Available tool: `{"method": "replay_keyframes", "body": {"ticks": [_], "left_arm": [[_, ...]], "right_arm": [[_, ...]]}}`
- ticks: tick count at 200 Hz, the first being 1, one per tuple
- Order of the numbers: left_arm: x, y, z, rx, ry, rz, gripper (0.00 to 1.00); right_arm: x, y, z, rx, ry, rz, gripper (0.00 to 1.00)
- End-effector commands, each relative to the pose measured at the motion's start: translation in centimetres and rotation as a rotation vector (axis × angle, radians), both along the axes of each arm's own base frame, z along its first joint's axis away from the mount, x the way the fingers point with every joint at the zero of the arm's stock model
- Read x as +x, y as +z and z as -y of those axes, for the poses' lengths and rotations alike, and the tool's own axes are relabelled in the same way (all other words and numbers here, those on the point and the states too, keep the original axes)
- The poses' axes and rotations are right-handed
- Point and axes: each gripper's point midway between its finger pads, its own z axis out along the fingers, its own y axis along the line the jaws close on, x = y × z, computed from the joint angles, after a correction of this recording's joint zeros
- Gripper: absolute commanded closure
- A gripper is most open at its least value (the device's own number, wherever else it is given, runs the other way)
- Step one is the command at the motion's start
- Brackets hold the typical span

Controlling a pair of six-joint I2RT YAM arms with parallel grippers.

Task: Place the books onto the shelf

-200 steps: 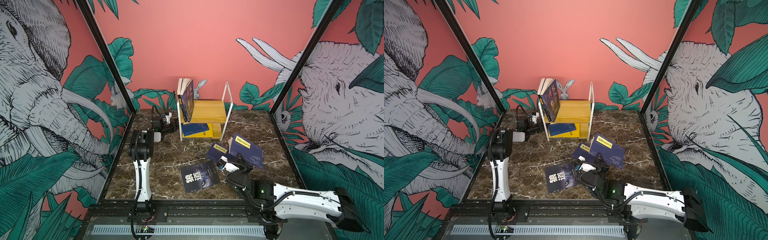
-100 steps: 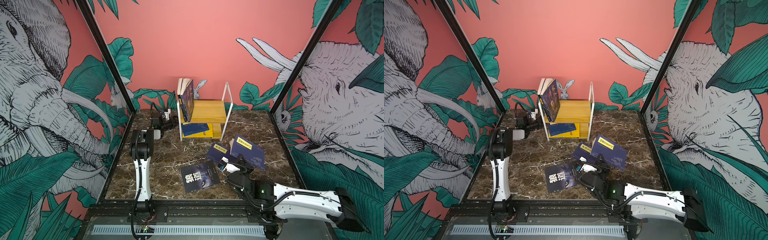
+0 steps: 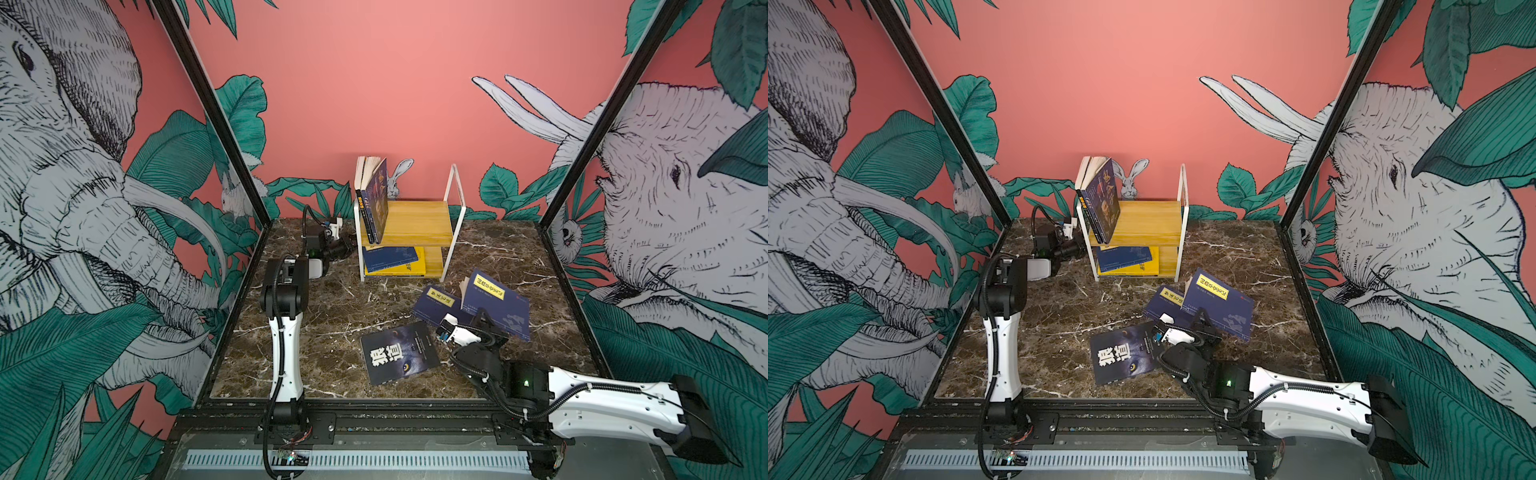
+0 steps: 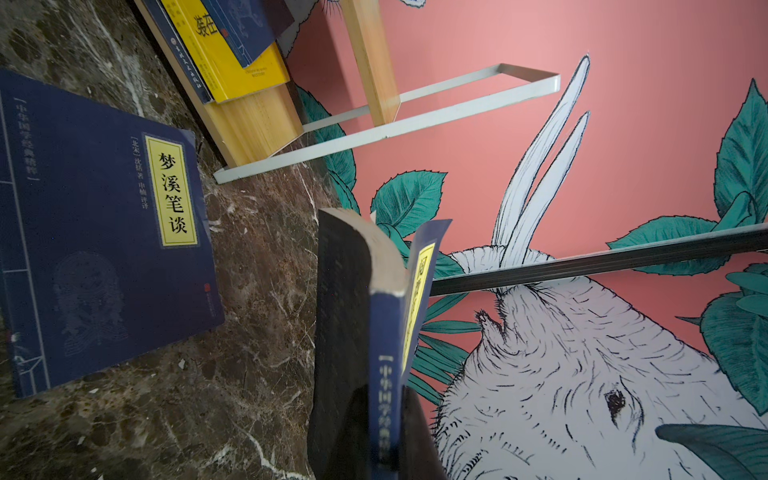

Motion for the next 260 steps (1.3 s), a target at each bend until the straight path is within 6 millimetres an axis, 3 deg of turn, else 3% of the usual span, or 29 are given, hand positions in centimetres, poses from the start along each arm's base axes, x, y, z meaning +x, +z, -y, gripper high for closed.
{"method": "replay_keyframes", "body": {"ticks": [1, 53, 102, 183, 260], "left_arm": [[0.1, 4.7, 0.2, -0.014, -0.034, 0.095, 1.00], [-0.7, 6.2, 1.2, 0.011, -0.174, 0.108, 1.00], [-1.8, 6.0, 1.7, 0.066, -0.290, 0.084, 1.00], [-1.5, 4.9, 2.4, 0.047, -0.273, 0.027, 1.00], [-2.3, 5.4, 3.8, 0.017, -0.320, 0.014, 1.00]], "right_arm": [[-0.1, 0.0, 0.4, -0.001, -0.026, 0.019, 1.00], [0.0, -0.1, 0.4, -0.001, -0.030, 0.022, 1.00], [0.0, -0.1, 0.4, -0.001, -0.031, 0.022, 1.00], [0.1, -0.5, 0.3, -0.015, -0.030, 0.016, 1.00], [0.1, -0.7, 0.2, -0.028, -0.028, 0.011, 1.00]]}}
